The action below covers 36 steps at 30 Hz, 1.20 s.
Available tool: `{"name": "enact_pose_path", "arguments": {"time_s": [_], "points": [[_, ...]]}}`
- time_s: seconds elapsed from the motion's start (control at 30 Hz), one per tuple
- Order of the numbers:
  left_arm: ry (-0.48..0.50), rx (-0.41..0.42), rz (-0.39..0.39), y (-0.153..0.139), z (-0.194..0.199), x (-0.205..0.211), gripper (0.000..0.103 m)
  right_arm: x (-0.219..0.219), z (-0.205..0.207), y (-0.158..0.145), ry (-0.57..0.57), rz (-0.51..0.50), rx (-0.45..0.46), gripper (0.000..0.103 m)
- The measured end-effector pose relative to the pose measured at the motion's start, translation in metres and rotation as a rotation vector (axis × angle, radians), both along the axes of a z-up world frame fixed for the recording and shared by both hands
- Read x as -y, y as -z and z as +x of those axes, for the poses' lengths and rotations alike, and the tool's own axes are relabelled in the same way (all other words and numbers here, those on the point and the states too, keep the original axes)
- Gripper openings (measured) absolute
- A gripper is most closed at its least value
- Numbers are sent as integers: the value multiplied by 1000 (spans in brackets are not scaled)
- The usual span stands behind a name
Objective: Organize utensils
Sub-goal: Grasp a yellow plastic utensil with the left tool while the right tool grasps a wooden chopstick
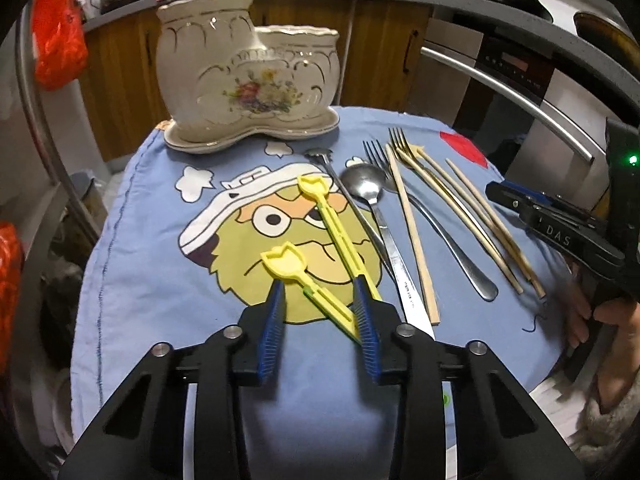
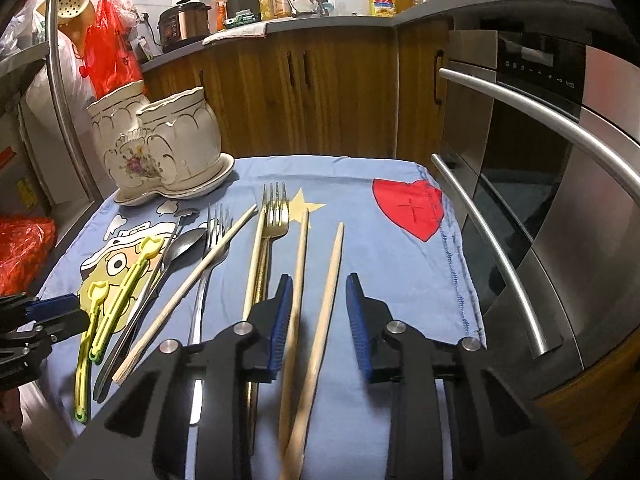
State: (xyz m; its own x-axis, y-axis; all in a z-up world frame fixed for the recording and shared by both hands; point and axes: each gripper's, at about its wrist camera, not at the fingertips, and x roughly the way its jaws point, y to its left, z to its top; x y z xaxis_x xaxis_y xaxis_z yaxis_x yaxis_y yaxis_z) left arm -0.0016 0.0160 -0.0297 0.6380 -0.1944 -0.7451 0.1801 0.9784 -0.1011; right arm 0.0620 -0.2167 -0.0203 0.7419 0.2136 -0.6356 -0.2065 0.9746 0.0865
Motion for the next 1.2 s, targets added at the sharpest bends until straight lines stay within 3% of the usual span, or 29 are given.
{"name": "enact_pose_path", "arguments": {"time_s": [0.3, 0.57, 0.63, 0.83, 1.0, 1.2], "points": [[-25, -22, 27, 4, 14, -3, 21, 1, 7, 2, 6, -1, -19, 23], [-3, -28, 55, 3, 23, -5, 19, -6, 27, 11, -3, -50, -93, 22], [9, -30, 62, 3, 22, -4, 20, -5, 31, 15, -14, -36, -131, 18], [28, -44, 18, 3, 19, -8, 20, -11, 25, 17, -39, -62, -124, 8], [32, -20, 32, 4, 21, -7, 16, -3, 27, 16, -30, 3, -128, 6], [13, 8, -44, -2, 22, -18, 8, 11, 21, 5, -24, 104, -74, 6]]}}
